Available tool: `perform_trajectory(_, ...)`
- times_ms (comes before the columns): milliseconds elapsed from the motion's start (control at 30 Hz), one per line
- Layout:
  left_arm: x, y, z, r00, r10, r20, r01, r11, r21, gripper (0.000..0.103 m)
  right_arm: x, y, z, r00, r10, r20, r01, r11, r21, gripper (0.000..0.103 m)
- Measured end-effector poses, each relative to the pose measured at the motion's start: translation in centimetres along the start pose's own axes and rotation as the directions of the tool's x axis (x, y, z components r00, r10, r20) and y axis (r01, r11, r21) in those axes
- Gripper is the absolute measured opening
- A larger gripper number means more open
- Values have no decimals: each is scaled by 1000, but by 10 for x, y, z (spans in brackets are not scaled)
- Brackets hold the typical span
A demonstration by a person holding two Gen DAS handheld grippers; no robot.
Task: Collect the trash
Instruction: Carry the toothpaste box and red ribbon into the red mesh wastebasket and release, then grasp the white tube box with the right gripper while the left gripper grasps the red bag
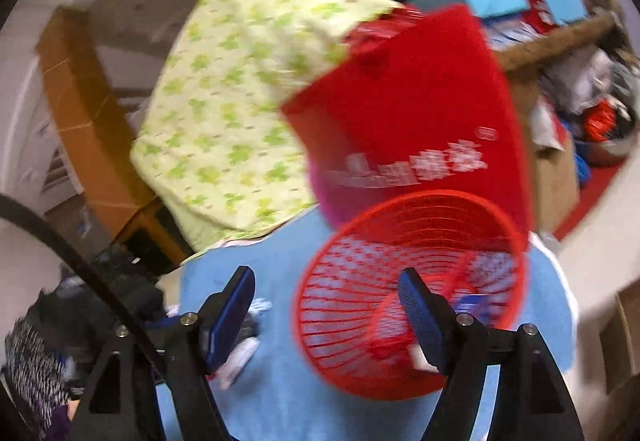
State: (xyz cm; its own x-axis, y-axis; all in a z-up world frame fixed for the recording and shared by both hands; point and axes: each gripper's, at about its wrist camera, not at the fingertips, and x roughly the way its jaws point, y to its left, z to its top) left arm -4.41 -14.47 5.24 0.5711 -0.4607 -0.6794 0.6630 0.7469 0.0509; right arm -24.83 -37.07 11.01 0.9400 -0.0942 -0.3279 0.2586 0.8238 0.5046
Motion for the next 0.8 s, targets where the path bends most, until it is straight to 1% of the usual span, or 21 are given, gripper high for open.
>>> perform_trajectory(67, -8, 42, -25, 997, 74, -20, -75, 994, -75, 70, 6, 26, -2, 999, 42, -17, -43, 998, -39, 77)
perform_trajectory(100, -9, 55, -36, 994, 104, -29, -106, 990, -97, 70, 11, 39, -4, 997, 65, -30, -66, 996, -53, 77)
perform_trajectory(167, -14, 93, -60, 982, 176, -64, -184, 970, -159, 70, 23, 62, -10, 993, 105, -63, -109, 991, -73, 77)
perform_trajectory(233, -15, 120, -79, 976, 196, -98, -213, 953, -215, 70, 37, 79, -17, 987, 128, -99, -136, 988, -76, 77)
perform_trajectory(333, -14, 145, -102, 970, 207, -130, -236, 933, -273, 70, 72, 103, -40, 972, 121, -201, -138, 988, -75, 77)
perform_trajectory(367, -13, 149, -106, 970, 207, -130, -236, 931, -278, 70, 81, 106, -46, 967, 116, -227, -136, 988, -73, 77)
perform_trajectory(400, -10, 149, -108, 970, 207, -125, -234, 930, -282, 70, 98, 113, -58, 954, 107, -280, -131, 989, -69, 77)
perform_trajectory(467, -3, 150, -110, 974, 199, -108, -222, 931, -290, 70, 121, 120, -73, 932, 85, -352, -116, 991, -68, 77)
perform_trajectory(500, 2, 149, -109, 976, 193, -98, -213, 932, -292, 70, 137, 125, -85, 914, 58, -401, -97, 992, -76, 77)
perform_trajectory(533, 9, 150, -109, 978, 187, -89, -205, 935, -291, 70, 147, 124, -92, 904, 42, -426, -85, 993, -81, 77)
perform_trajectory(600, 28, 149, -102, 983, 164, -87, -183, 939, -292, 70, 174, 128, -110, 872, -2, -490, -51, 994, -95, 77)
perform_trajectory(633, 36, 150, -101, 985, 146, -88, -166, 940, -297, 70, 184, 125, -114, 861, -17, -509, -38, 995, -97, 77)
perform_trajectory(667, 45, 153, -101, 990, 114, -84, -135, 940, -313, 70, 198, 125, -121, 842, -39, -537, -17, 995, -99, 77)
perform_trajectory(700, 54, 156, -103, 993, 85, -78, -106, 938, -330, 70, 207, 125, -124, 832, -49, -552, -7, 995, -99, 77)
perform_trajectory(767, 66, 163, -104, 998, 9, -61, -31, 928, -373, 70, 230, 126, -131, 810, -69, -582, 13, 995, -101, 77)
perform_trajectory(800, 70, 166, -104, 998, -15, -55, -8, 922, -386, 70, 241, 126, -134, 799, -81, -596, 22, 994, -105, 77)
